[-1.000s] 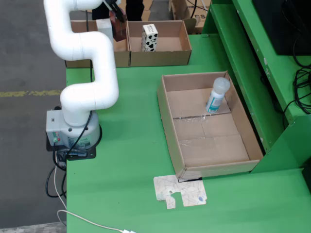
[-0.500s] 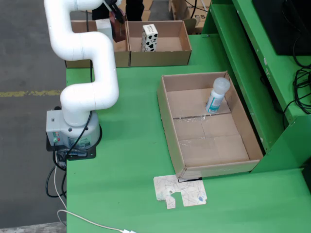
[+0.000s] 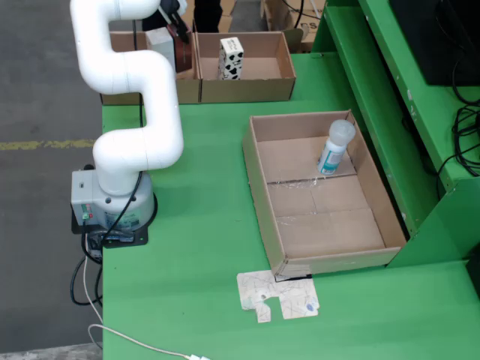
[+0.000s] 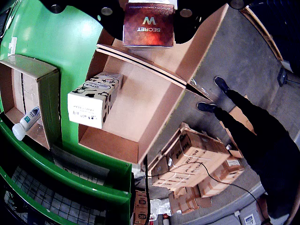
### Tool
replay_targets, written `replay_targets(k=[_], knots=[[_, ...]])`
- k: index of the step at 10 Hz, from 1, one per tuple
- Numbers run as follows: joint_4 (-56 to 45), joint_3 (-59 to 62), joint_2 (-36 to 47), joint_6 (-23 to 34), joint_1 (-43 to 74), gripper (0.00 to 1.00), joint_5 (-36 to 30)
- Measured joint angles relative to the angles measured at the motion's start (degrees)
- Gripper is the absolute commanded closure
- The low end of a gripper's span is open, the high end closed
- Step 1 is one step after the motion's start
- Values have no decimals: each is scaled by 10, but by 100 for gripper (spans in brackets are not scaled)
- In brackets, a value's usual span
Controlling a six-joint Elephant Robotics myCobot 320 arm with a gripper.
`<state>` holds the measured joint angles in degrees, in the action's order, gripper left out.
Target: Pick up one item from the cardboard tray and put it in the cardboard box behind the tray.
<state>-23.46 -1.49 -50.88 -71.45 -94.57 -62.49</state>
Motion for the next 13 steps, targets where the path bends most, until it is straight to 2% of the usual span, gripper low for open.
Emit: replay_targets(k=[5,8,13], knots=[[17,0,-27,4,0,100,-6],[76,0,-63,39,2,100,11],[77,-1,-66,40,3,100,11]])
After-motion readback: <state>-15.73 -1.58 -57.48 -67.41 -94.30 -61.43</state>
